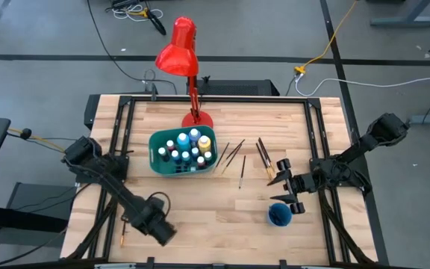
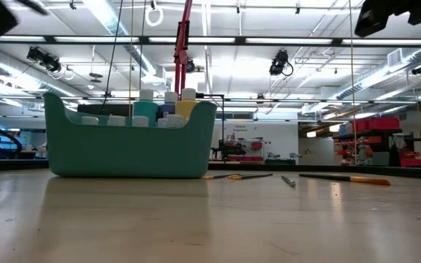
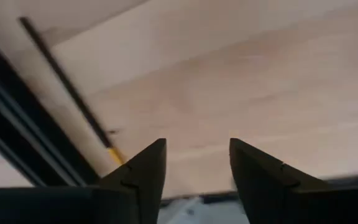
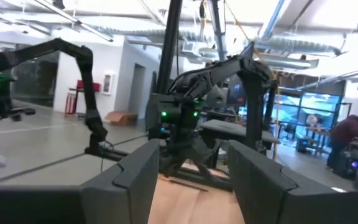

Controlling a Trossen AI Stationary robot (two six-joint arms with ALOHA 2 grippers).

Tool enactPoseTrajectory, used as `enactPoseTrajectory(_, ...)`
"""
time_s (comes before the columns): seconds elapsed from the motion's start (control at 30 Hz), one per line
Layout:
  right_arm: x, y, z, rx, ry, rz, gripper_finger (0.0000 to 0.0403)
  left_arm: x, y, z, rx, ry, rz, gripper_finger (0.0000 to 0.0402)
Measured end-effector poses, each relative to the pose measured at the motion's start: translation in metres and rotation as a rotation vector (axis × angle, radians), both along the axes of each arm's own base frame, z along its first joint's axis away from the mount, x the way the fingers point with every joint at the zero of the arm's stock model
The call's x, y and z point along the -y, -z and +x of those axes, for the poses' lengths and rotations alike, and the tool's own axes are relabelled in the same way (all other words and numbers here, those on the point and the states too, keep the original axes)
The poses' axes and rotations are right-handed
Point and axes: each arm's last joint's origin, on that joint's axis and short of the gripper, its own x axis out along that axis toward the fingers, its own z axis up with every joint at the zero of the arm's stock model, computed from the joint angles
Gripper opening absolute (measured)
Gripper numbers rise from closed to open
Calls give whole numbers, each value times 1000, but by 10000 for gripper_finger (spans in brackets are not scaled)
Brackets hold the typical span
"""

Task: Pick & Place Paint Supplies
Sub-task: Put the gold paint brush into the blue cup

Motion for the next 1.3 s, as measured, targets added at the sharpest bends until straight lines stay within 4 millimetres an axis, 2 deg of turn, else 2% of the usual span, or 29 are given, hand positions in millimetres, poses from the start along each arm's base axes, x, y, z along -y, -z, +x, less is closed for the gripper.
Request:
enactPoseTrajectory(0.23,-1,3,1,-45,-19,22,196,9,31,-34,-111,9,7,203)
enactPoseTrajectory(0.47,0,3,1,-37,-16,22,196,21,65,-65,-219,14,-152,204)
enactPoseTrajectory(0.67,2,2,2,-34,-2,24,196,21,73,-78,-366,12,-240,204)
enactPoseTrajectory(0.87,4,2,3,-30,-3,35,196,25,75,-74,-213,70,-231,204)
enactPoseTrajectory(1.07,3,3,3,-51,-26,42,196,39,86,-84,-105,121,-384,203)
enactPoseTrajectory(1.3,3,4,3,-50,-25,23,196,41,87,-76,16,113,-410,196)
